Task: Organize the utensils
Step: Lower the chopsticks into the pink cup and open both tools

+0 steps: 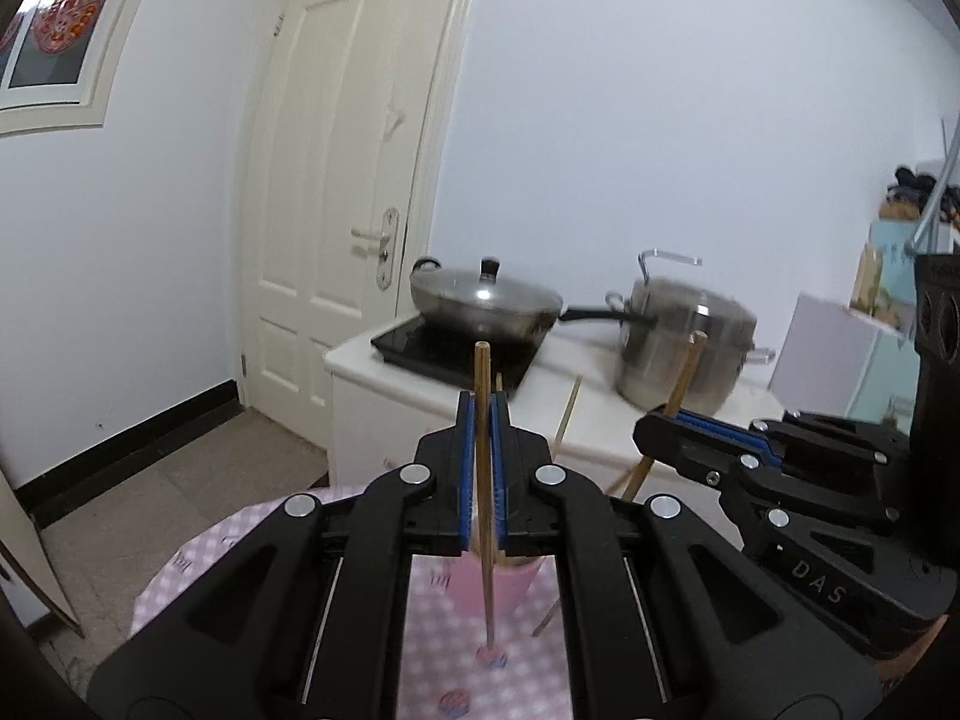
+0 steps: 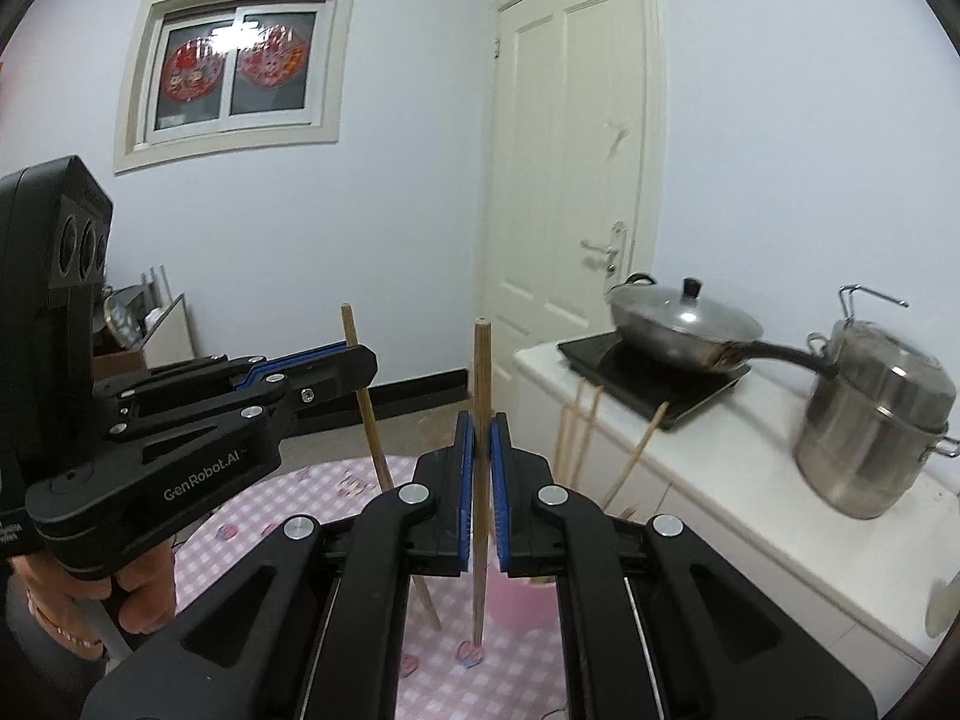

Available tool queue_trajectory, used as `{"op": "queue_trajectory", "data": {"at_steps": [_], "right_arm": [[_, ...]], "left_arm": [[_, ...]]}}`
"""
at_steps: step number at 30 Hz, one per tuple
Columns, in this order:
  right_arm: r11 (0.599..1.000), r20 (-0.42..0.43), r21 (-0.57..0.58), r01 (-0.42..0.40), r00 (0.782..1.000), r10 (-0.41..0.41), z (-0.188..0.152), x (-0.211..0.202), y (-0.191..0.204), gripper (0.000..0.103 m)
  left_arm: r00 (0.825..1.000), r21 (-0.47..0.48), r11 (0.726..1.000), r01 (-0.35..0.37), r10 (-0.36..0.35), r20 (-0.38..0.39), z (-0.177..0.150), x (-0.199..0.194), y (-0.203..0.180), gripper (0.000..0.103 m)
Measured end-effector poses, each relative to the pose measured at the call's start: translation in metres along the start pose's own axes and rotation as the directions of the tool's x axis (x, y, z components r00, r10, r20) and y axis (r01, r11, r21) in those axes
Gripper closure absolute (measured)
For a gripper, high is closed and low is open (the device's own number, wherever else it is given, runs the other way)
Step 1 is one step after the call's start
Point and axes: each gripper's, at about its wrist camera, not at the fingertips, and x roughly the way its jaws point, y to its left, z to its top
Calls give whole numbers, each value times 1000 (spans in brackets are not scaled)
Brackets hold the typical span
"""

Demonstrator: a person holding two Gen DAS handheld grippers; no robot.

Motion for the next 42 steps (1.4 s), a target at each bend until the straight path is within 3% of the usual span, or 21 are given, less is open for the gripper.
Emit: {"op": "queue_trajectory", "data": {"at_steps": [12,17,29,42], "right_arm": [[995,87,38,96,991,-99,18,16,-20,99],[991,84,41,126,988,-129,15,28,-28,99],[989,36,66,134,990,-137,-7,51,-44,99],[991,-38,62,121,992,-119,-31,59,-40,99]], "left_arm": [[991,-6,1000,-4,5,135,23,22,-27,98],[988,-25,1000,4,0,152,21,34,-25,98],[996,-69,998,-4,10,89,-8,72,0,98],[1000,-28,999,29,-29,-12,-49,84,2,98]]}}
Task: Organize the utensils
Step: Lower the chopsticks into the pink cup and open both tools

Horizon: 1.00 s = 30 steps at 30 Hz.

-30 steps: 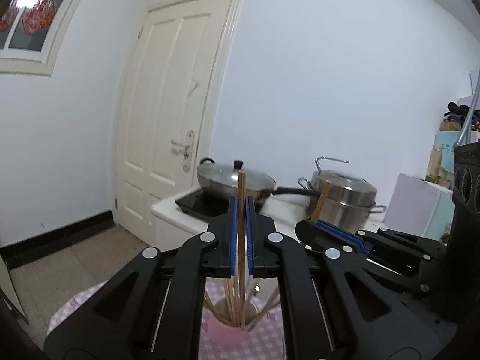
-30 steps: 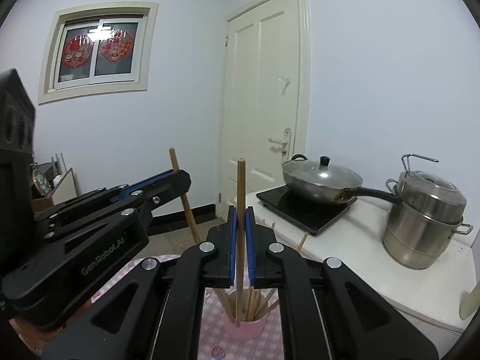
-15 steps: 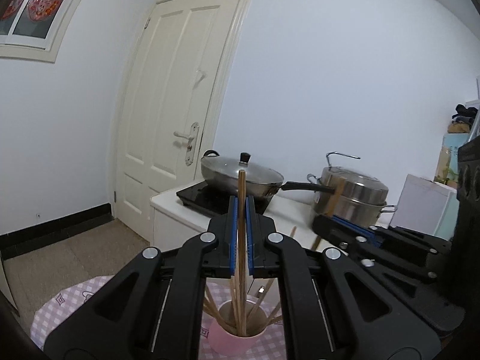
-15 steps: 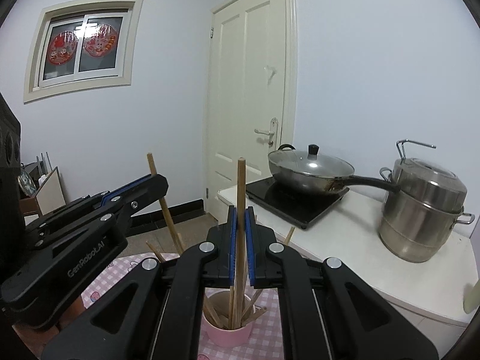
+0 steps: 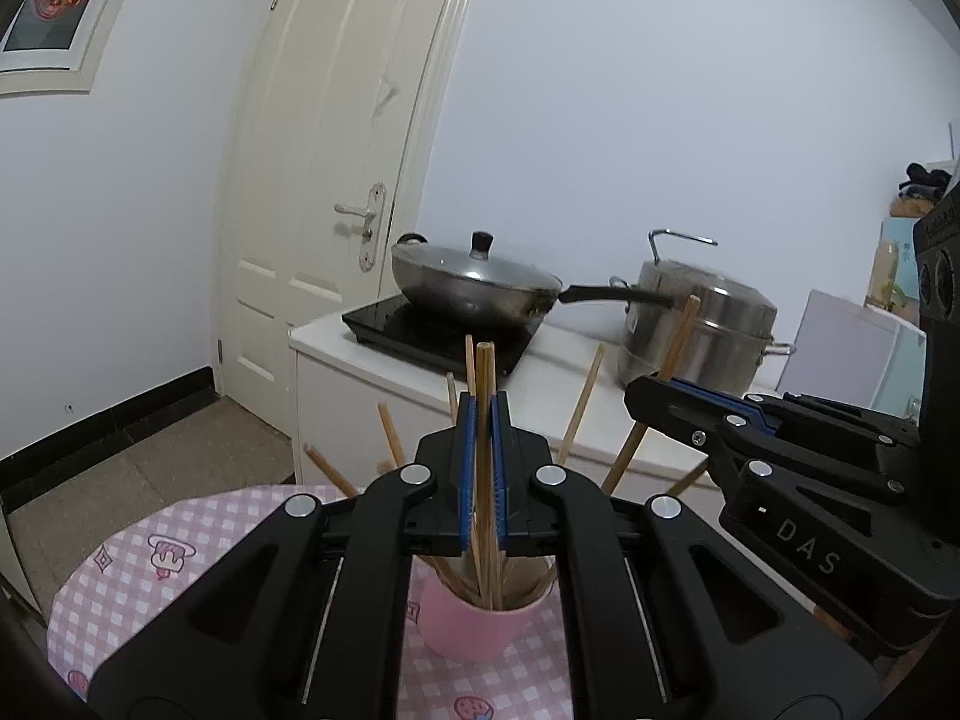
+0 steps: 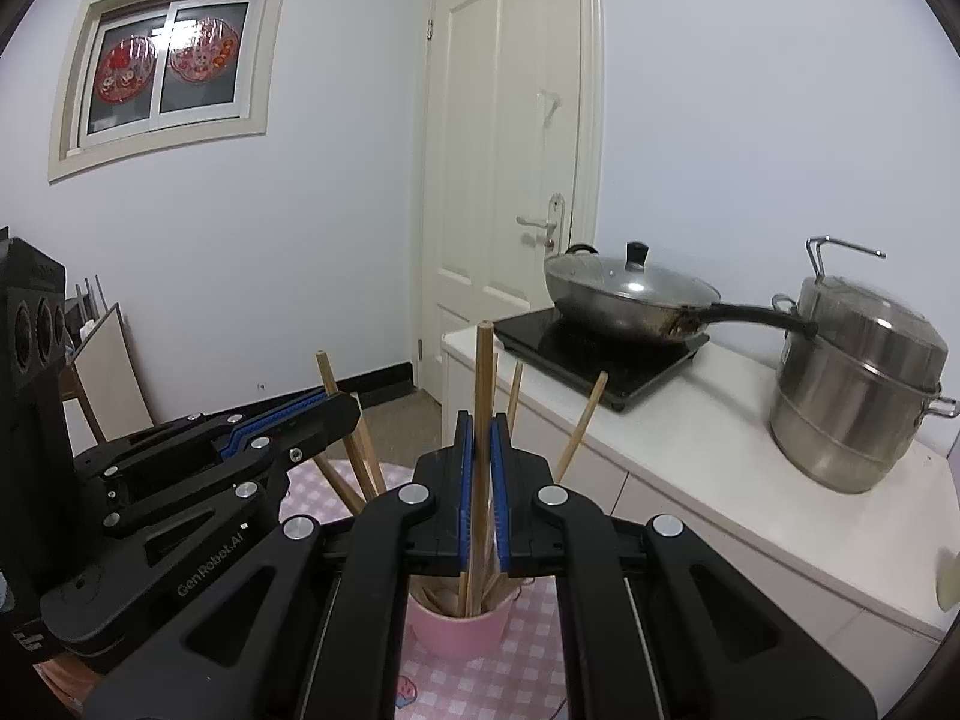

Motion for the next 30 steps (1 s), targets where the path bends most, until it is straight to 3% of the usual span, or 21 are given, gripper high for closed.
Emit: {"op": "queue_trajectory", "data": {"at_steps": [25,27,28,30], "right_arm": [[1000,14,22,-2,1000,2,-10,-29,-3,98],[1000,17,30,-6,1000,5,-13,-33,-4,97],[999,20,37,-9,1000,8,-15,-36,-5,97],[999,21,47,-12,1000,11,-21,-41,-5,95]], "left_arm": [[998,18,999,39,-38,-48,-5,-19,-2,96],[998,15,999,37,-36,-51,-8,-24,-1,75],[998,9,1000,30,-29,-50,-10,-28,1,52],[999,13,1000,-6,6,-41,-16,-37,2,51]]}}
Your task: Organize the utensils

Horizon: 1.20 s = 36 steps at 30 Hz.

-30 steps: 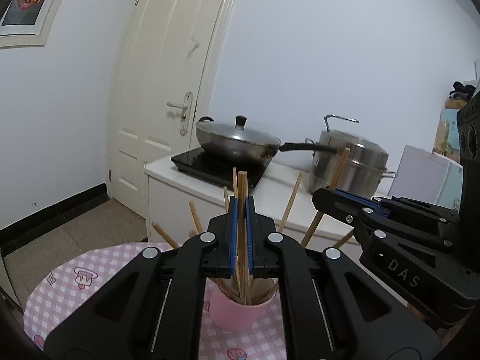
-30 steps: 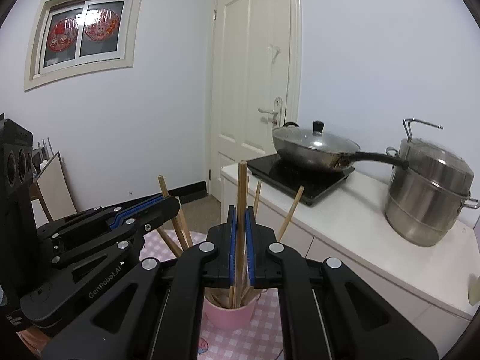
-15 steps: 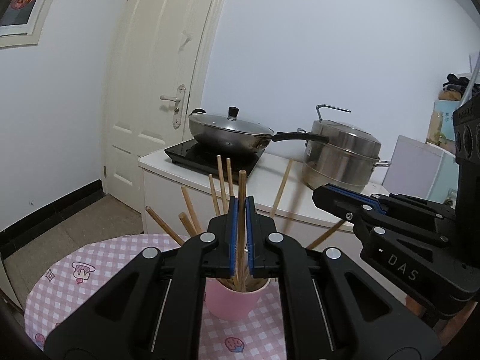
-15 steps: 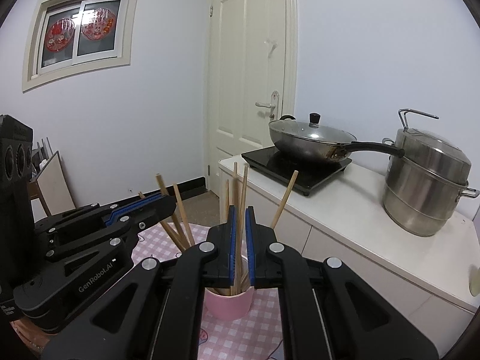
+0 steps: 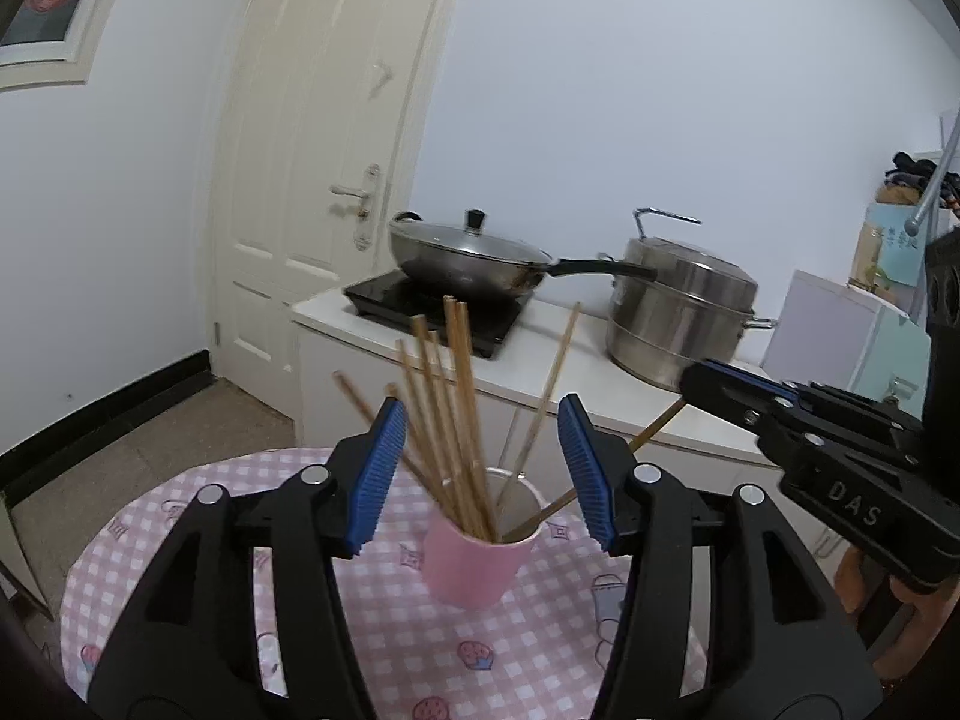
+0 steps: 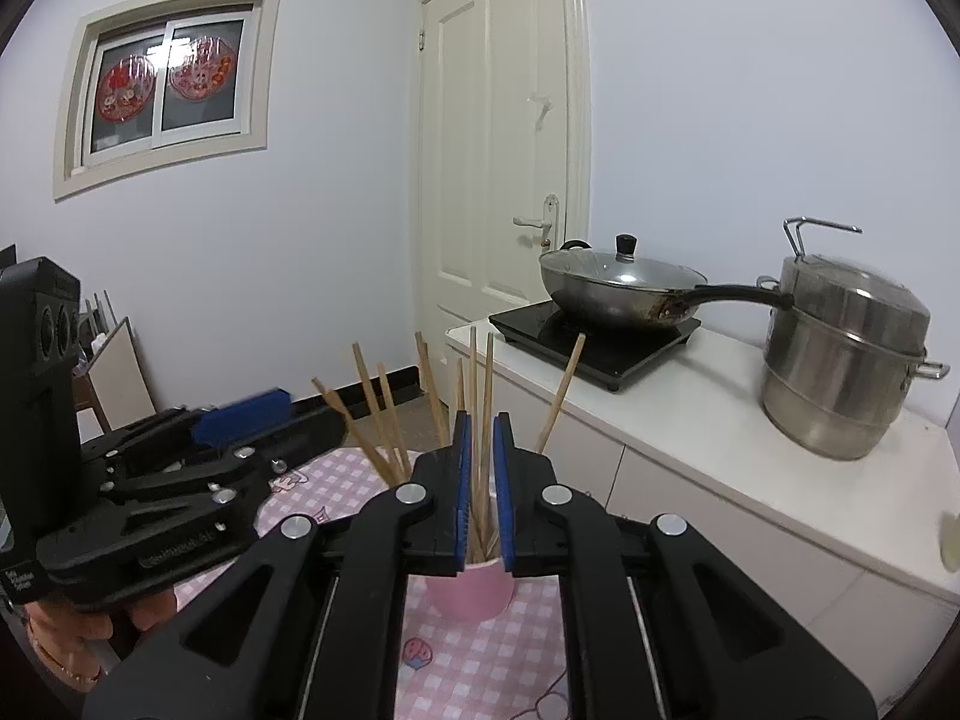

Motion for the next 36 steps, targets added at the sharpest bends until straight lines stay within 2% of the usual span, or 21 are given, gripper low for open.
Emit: {"op": "queue_trajectory", "data": {"at_steps": [4,7,13,18,23,30,36], "right_arm": [[1000,-3,18,0,1000,0,-20,-10,0,92],[999,0,43,11,1000,-11,-38,-19,0,85],[995,28,96,17,999,-20,-66,-42,6,62],[994,69,109,32,997,-39,-85,-63,20,41],[993,104,112,38,993,-49,-95,-78,28,24],[995,150,69,66,986,-76,-96,-98,43,17],[997,178,44,68,981,-75,-96,-109,54,11]], "left_arm": [[999,9,999,-37,37,-12,-15,-14,6,51],[997,7,997,-72,72,-4,-27,-30,11,49],[989,68,987,-142,139,53,-51,-70,0,30],[980,132,972,-194,185,75,-67,-93,-15,22],[965,96,966,-239,226,132,-79,-123,-20,16],[946,87,953,-289,270,181,-88,-155,-25,12],[908,75,927,-369,342,241,-89,-175,-25,9]]}}
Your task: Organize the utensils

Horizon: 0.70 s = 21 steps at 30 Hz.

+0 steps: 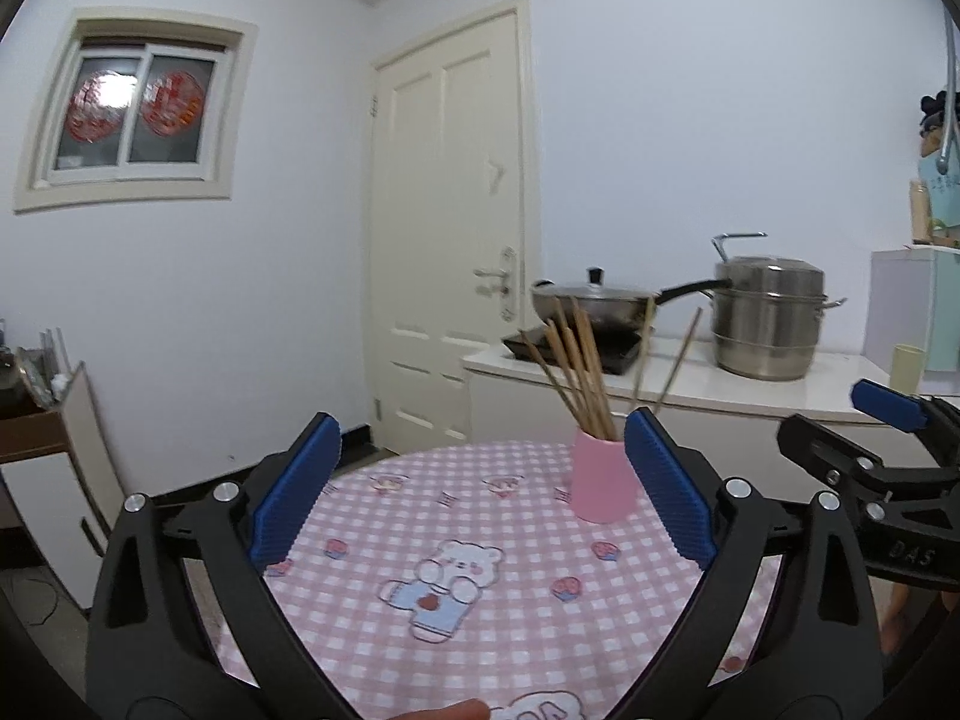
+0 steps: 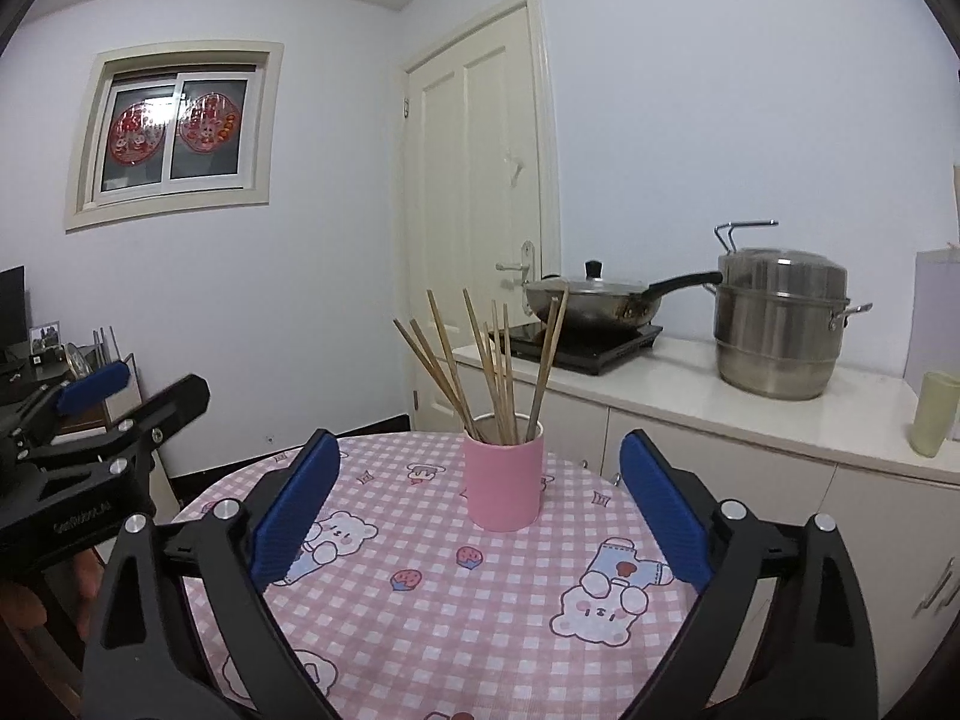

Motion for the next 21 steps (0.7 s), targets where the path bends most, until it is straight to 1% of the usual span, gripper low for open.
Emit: {"op": "queue_trajectory", "data": {"at_steps": [6,11,21], "right_arm": [[1000,15,-16,-6,1000,6,-1,-8,6,8],[1000,24,-19,6,1000,-6,-5,-14,9,8],[1000,23,-21,9,1000,-8,-6,-18,14,8]], "left_arm": [[1000,-18,1000,11,-10,17,1,-9,5,8],[1000,6,1000,6,-6,20,0,-15,3,7],[1000,-15,1000,2,-2,24,0,-15,5,7]]}}
